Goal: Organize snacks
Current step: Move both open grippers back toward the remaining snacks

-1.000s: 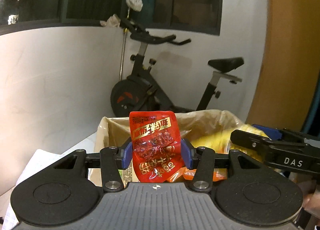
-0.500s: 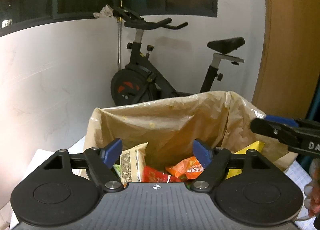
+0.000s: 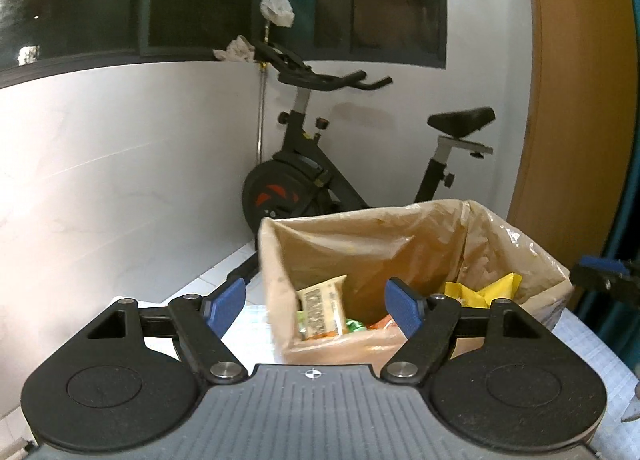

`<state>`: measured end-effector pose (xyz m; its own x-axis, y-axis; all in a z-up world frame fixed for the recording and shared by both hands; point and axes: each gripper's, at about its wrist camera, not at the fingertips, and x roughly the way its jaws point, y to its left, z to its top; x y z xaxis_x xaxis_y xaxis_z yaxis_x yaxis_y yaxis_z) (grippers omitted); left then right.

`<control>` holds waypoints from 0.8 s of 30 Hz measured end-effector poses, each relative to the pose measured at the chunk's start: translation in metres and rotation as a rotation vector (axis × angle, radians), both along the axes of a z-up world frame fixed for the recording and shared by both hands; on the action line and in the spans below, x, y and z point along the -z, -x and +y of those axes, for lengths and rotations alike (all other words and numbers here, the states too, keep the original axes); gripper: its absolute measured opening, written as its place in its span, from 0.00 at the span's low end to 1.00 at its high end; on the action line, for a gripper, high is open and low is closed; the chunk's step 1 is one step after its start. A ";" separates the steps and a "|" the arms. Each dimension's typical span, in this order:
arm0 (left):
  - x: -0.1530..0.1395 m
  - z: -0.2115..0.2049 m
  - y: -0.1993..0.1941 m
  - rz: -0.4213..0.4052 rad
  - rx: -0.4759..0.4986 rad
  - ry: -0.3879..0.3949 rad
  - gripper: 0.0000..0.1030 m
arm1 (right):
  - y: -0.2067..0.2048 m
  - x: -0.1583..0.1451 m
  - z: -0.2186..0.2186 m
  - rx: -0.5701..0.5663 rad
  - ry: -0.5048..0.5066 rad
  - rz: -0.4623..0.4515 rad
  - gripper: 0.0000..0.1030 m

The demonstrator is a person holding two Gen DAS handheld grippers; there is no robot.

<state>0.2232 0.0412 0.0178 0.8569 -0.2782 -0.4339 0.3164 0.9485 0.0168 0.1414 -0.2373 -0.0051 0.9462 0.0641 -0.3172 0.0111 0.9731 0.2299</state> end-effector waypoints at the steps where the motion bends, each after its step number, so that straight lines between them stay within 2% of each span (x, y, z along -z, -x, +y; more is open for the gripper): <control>1: 0.000 0.005 0.004 -0.003 -0.001 0.008 0.76 | 0.004 0.002 0.000 0.001 0.000 0.002 0.55; 5: 0.007 0.018 0.019 0.003 -0.004 0.029 0.76 | 0.024 0.013 0.000 0.009 0.017 0.023 0.55; 10: 0.035 0.017 0.037 0.030 -0.009 0.041 0.76 | 0.046 0.041 0.000 0.032 0.024 0.090 0.55; 15: 0.071 0.006 0.048 0.098 0.007 0.069 0.76 | 0.064 0.076 0.001 0.064 -0.011 0.198 0.55; 24: 0.126 -0.011 0.060 0.193 0.035 0.057 0.75 | 0.093 0.129 0.010 0.057 -0.055 0.418 0.55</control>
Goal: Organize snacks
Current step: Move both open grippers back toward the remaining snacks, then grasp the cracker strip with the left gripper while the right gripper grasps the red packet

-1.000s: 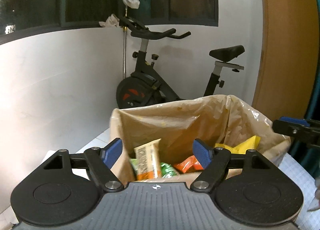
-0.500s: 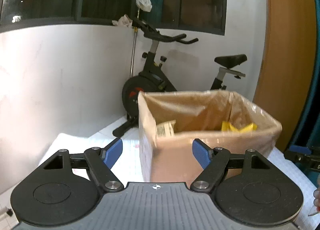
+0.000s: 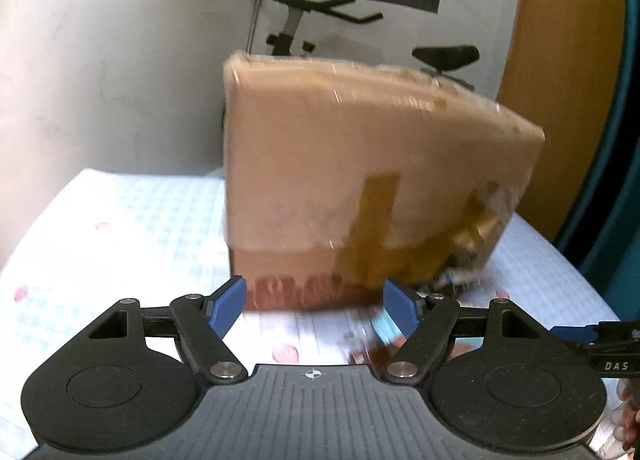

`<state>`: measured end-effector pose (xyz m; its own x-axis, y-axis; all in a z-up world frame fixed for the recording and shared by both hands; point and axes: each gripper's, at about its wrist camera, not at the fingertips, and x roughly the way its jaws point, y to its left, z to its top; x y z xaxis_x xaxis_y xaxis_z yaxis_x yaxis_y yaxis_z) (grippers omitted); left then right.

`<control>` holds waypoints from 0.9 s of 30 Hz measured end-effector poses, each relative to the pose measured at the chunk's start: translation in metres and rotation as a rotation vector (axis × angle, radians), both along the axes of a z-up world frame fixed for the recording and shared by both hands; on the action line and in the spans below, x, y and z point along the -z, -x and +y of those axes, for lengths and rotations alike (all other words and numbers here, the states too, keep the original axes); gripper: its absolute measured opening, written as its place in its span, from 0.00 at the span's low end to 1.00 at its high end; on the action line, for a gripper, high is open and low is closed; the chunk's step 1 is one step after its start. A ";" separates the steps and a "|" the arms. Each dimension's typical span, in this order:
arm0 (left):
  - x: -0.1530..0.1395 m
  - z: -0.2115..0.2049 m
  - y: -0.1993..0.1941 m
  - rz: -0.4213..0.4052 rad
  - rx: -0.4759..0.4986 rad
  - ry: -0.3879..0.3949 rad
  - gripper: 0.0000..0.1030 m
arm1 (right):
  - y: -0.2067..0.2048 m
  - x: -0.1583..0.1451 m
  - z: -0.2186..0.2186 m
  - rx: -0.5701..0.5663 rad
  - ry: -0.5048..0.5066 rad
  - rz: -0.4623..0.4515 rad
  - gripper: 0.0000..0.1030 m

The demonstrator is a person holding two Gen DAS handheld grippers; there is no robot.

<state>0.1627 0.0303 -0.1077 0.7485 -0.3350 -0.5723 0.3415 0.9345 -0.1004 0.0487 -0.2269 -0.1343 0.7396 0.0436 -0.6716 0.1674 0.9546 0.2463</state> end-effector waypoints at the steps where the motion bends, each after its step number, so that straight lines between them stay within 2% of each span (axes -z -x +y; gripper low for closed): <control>1: 0.004 -0.001 0.001 0.005 0.005 -0.006 0.75 | 0.001 0.004 0.001 -0.001 -0.002 0.020 0.55; 11: 0.029 -0.003 0.010 0.058 0.006 0.019 0.74 | 0.003 0.032 0.009 0.020 -0.012 0.177 0.59; 13: 0.031 -0.003 0.013 0.064 0.002 0.024 0.74 | 0.000 0.032 0.011 0.018 0.001 0.174 0.64; 20: 0.034 -0.002 0.020 0.076 -0.016 0.023 0.73 | -0.019 0.037 0.016 -0.001 0.025 0.162 0.71; 27: 0.037 -0.001 0.024 0.085 -0.031 0.025 0.73 | -0.016 0.042 0.035 -0.065 0.164 0.149 0.74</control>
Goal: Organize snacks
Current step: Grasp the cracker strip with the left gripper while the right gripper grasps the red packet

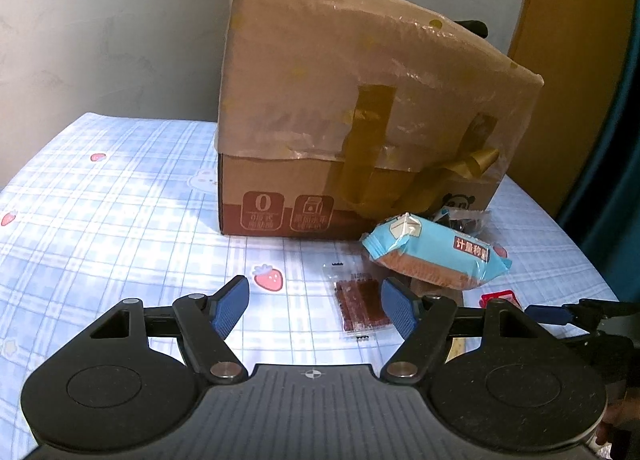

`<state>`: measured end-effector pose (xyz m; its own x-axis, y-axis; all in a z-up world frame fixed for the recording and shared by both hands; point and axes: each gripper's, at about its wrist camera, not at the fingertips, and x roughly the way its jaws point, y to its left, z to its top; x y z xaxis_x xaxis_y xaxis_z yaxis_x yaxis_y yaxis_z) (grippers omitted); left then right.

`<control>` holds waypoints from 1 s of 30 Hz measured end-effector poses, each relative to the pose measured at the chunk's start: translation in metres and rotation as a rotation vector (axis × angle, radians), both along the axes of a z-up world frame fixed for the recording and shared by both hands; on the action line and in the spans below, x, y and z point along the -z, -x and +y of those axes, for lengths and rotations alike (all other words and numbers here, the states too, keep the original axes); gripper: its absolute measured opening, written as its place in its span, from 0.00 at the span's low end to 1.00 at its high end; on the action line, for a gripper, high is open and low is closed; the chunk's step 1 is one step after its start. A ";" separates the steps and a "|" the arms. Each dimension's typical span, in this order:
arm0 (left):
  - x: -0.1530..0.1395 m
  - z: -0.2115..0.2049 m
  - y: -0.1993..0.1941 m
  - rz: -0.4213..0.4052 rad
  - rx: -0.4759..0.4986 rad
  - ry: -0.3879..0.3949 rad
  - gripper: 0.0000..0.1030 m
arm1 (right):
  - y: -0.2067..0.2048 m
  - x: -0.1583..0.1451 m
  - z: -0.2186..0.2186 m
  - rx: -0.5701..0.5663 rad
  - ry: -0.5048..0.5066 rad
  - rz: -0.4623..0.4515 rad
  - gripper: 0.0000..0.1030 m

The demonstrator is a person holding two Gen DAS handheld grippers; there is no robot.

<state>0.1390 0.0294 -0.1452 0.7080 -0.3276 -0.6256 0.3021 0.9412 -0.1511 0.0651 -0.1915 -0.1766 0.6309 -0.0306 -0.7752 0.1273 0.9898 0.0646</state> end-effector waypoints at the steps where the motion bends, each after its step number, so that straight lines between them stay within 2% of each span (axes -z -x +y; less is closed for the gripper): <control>1: 0.001 0.000 0.000 0.003 -0.002 0.001 0.73 | 0.001 0.001 0.002 -0.008 0.015 -0.003 0.74; 4: 0.004 -0.002 0.002 0.014 0.000 0.003 0.73 | 0.007 0.003 0.008 -0.030 0.072 -0.018 0.65; 5: 0.005 -0.003 0.002 0.019 0.005 0.003 0.73 | 0.009 0.003 0.007 -0.035 0.069 -0.031 0.54; 11: 0.008 -0.017 0.004 0.034 0.067 -0.014 0.73 | 0.011 0.001 -0.007 -0.019 -0.001 -0.074 0.52; 16: 0.011 -0.045 0.001 0.053 0.183 -0.058 0.73 | 0.011 0.000 -0.019 0.016 -0.043 -0.100 0.52; 20: 0.016 -0.066 -0.003 0.056 0.252 -0.064 0.73 | 0.013 0.000 -0.018 0.014 -0.040 -0.114 0.52; 25: 0.030 -0.089 -0.005 0.073 0.294 -0.104 0.73 | 0.017 0.001 -0.017 0.007 -0.033 -0.130 0.52; 30: 0.043 -0.105 -0.006 0.078 0.313 -0.158 0.66 | 0.018 0.003 -0.015 0.001 -0.019 -0.142 0.52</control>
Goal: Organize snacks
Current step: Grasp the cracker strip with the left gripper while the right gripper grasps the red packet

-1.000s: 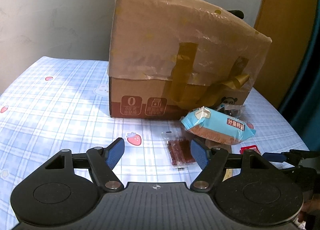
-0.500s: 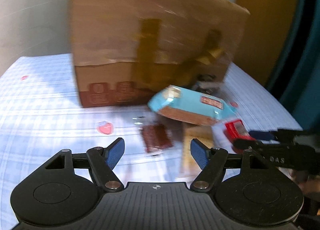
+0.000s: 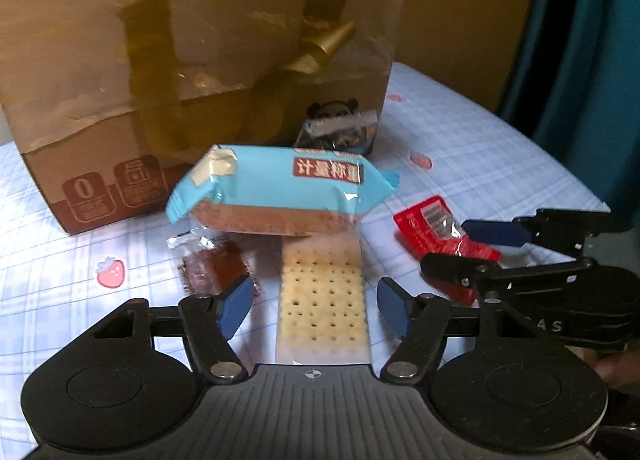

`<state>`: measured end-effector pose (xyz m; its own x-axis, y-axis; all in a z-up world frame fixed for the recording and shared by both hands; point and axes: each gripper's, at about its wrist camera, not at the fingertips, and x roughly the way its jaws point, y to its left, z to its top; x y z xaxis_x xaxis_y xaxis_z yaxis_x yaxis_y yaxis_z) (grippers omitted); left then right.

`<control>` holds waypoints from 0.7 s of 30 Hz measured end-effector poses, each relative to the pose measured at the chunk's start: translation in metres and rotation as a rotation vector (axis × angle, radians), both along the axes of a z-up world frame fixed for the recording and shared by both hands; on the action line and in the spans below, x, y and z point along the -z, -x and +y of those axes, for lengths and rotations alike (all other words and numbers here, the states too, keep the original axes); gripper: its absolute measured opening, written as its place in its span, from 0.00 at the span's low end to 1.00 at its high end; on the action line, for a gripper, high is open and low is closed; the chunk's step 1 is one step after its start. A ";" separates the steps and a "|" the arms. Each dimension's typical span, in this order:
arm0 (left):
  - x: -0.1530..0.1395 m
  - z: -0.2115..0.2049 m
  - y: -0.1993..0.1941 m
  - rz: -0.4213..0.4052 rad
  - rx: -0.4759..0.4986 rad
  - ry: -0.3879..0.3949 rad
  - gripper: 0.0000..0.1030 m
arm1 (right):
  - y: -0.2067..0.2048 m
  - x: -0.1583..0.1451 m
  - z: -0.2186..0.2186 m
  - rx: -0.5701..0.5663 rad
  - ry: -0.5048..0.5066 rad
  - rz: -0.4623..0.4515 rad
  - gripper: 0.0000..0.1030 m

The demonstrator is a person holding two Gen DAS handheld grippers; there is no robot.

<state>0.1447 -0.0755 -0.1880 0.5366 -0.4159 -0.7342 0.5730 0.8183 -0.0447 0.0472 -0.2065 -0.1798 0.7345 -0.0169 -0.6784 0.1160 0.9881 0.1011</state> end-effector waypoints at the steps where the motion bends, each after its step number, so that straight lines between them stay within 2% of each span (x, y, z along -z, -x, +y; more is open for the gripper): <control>1: 0.002 -0.001 0.000 -0.002 -0.003 -0.006 0.65 | 0.000 0.000 0.000 -0.001 0.000 -0.002 0.52; 7: 0.010 -0.006 -0.002 -0.017 0.002 -0.032 0.57 | 0.001 0.001 -0.001 -0.004 -0.002 -0.008 0.52; 9: 0.011 -0.009 -0.001 -0.026 0.016 -0.030 0.47 | 0.001 0.001 -0.001 -0.004 0.000 -0.009 0.52; 13: 0.011 -0.008 0.003 -0.039 0.023 -0.032 0.47 | 0.002 0.001 -0.001 -0.004 -0.001 -0.009 0.52; 21: 0.001 0.015 0.015 -0.030 -0.014 0.023 0.47 | 0.002 0.001 -0.001 -0.003 -0.001 -0.009 0.52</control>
<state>0.1300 -0.0605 -0.1888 0.5646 -0.4242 -0.7080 0.5626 0.8255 -0.0460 0.0456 -0.2074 -0.1813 0.7408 -0.0137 -0.6716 0.1120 0.9883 0.1034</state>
